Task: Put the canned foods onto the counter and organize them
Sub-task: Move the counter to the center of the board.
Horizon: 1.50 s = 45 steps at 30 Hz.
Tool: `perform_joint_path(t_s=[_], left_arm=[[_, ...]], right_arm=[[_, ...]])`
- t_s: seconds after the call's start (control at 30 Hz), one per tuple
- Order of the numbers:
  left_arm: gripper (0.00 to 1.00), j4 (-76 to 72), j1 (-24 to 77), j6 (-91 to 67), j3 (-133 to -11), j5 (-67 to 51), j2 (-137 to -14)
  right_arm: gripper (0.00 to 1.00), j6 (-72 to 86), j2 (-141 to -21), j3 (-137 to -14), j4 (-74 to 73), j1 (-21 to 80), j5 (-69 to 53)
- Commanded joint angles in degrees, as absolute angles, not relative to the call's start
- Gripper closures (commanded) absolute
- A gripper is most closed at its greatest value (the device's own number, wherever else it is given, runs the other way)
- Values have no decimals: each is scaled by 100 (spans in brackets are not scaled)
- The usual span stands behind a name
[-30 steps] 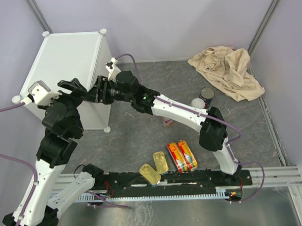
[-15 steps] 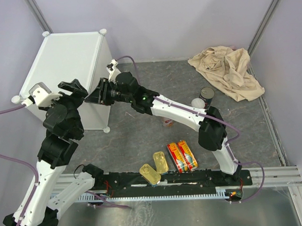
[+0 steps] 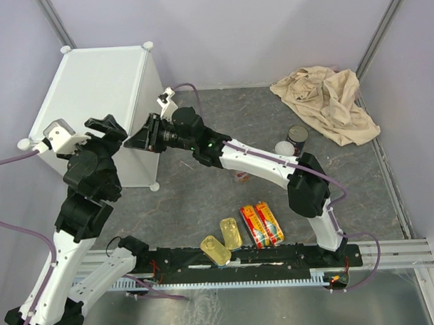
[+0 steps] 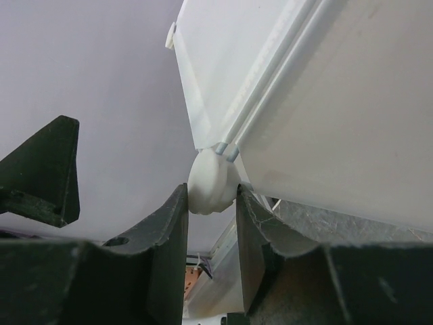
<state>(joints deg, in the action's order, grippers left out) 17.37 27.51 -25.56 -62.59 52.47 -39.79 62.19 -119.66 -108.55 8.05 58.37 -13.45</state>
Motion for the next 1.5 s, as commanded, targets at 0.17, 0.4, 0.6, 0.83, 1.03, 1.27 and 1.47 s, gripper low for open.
perform_joint_path(t_s=[0.17,0.4,0.6,0.83,1.03,1.27,1.47], left_arm=[[19,1433,2776,-2504,-6179,5372,-3970],[19,1431,2771,-2540,-6161,5335,-4047],[20,1395,2774,-2558,-6135,5326,-4095],[20,1384,2777,-2562,-6122,5326,-4169],[20,1384,2777,-2559,-6091,5339,-4226],[20,1377,2777,-2532,-6056,5376,-4260],[19,1350,2777,-2509,-5978,5443,-4286]], right_arm=[[81,6168,-11044,-9911,1313,5547,-1385],[83,6254,-10618,-9267,1652,5307,-1440],[84,6309,-10216,-8724,1900,5056,-1481],[84,6365,-9807,-8232,2084,4778,-1562],[85,6387,-9426,-7769,2186,4532,-1653],[85,6374,-8997,-7260,2250,4344,-1776],[86,6217,-8488,-6852,2164,4272,-1757]])
